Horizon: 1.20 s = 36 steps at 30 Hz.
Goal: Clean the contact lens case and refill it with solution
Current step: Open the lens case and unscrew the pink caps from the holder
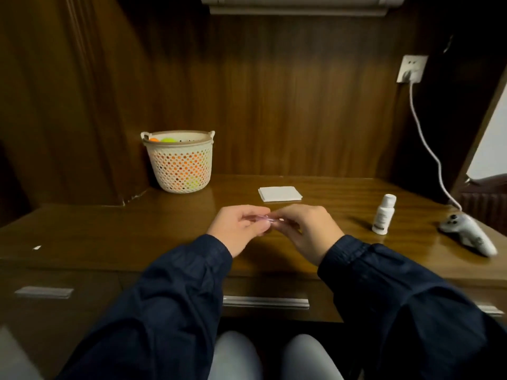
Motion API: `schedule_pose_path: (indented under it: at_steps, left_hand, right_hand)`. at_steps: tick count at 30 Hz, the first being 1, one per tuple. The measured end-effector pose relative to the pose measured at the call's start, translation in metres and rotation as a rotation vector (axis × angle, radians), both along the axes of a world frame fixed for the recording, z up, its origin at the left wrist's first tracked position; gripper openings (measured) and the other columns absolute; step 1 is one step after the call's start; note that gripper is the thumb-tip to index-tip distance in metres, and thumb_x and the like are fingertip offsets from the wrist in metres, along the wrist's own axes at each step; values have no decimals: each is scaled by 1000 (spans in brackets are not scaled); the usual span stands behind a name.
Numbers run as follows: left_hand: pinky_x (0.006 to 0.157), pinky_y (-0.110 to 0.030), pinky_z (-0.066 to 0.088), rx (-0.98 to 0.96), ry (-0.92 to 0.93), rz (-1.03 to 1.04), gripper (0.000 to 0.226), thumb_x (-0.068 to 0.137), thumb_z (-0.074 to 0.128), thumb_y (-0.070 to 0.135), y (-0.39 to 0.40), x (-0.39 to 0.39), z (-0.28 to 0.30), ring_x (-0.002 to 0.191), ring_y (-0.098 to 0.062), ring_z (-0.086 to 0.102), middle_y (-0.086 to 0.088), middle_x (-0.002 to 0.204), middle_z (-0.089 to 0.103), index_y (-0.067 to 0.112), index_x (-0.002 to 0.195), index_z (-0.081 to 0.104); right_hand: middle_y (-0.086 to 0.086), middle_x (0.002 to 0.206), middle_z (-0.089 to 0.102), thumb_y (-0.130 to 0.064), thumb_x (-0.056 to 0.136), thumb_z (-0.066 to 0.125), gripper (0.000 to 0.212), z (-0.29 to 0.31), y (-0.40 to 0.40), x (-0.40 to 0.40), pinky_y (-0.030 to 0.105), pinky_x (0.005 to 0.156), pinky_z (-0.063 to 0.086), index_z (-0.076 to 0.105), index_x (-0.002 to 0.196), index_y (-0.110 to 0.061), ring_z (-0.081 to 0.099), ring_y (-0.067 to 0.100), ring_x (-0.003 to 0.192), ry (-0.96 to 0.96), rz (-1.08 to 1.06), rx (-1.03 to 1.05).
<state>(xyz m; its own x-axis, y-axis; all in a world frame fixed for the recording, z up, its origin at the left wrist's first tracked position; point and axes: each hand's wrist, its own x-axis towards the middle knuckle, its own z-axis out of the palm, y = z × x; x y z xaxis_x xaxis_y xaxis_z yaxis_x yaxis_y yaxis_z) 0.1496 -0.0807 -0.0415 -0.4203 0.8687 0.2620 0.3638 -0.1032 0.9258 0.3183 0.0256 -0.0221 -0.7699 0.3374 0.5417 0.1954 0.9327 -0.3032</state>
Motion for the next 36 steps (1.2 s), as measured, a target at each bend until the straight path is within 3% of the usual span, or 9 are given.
schedule_pose_path:
  at_steps: [4, 9, 15, 23, 26, 28, 30, 32, 36]
  left_hand:
    - [74, -16, 58, -1, 5, -5, 28, 96, 71, 6, 12, 10, 5, 88, -8, 78, -2, 103, 80, 13, 123, 73]
    - [76, -18, 60, -24, -48, -15, 28, 95, 73, 6, 44, -5, 2, 92, -12, 79, -1, 102, 82, 14, 122, 75]
    - [95, -36, 62, -99, -159, -27, 31, 95, 73, 7, 92, -42, -19, 106, -16, 77, -3, 115, 80, 13, 125, 74]
    - [91, -37, 63, -152, -277, -30, 29, 95, 72, 5, 130, -76, -56, 109, -18, 76, -3, 115, 80, 15, 122, 75]
    - [92, -37, 63, -135, -262, -5, 33, 92, 75, 2, 132, -81, -68, 107, -17, 76, -3, 115, 79, 21, 119, 75]
    - [95, -39, 62, -116, -274, -16, 36, 91, 76, 2, 133, -83, -69, 110, -17, 75, -3, 119, 78, 24, 120, 73]
    - [98, -41, 60, -122, -284, -32, 41, 91, 76, 1, 132, -84, -69, 114, -16, 74, -2, 123, 76, 22, 126, 71]
    - [99, -35, 60, -141, -238, -39, 50, 90, 78, 2, 131, -83, -69, 114, -9, 72, 4, 124, 76, 23, 133, 67]
    - [98, -26, 59, -170, -120, -72, 63, 89, 80, 5, 127, -79, -65, 113, -2, 71, 9, 126, 74, 28, 143, 59]
  right_hand:
    - [4, 118, 77, -29, 109, 54, 29, 6, 7, 5, 42, 95, 56, 75, 125, -18, 71, 24, 109, -107, -37, 111]
    - [4, 121, 75, -21, 108, 56, 28, 0, 39, -9, 39, 92, 58, 70, 132, -19, 71, 26, 107, -139, -91, 187]
    - [10, 123, 71, 0, 99, 58, 40, -26, 85, -45, 44, 86, 60, 63, 137, -11, 71, 34, 101, -206, -111, 241]
    - [19, 96, 79, 20, 66, 83, 43, -72, 123, -85, 41, 59, 63, 77, 105, 4, 77, 38, 74, 28, -94, 315]
    - [8, 103, 81, 4, 87, 79, 24, -81, 134, -85, 34, 74, 64, 79, 109, -6, 78, 23, 86, 110, -11, 177]
    - [-4, 108, 80, -16, 97, 75, 17, -79, 138, -83, 18, 86, 58, 80, 113, -15, 74, 6, 96, 187, -6, -21]
    - [-15, 104, 77, -30, 96, 73, 18, -77, 140, -81, 7, 85, 50, 81, 111, -21, 71, -2, 96, 224, -48, -156]
    - [-25, 99, 74, -39, 95, 71, 19, -77, 140, -81, 6, 81, 50, 80, 107, -27, 70, -5, 95, 229, -66, -235]
    - [-29, 92, 71, -37, 95, 72, 6, -76, 140, -80, 7, 76, 51, 74, 101, -37, 69, -6, 91, 299, -88, -319]
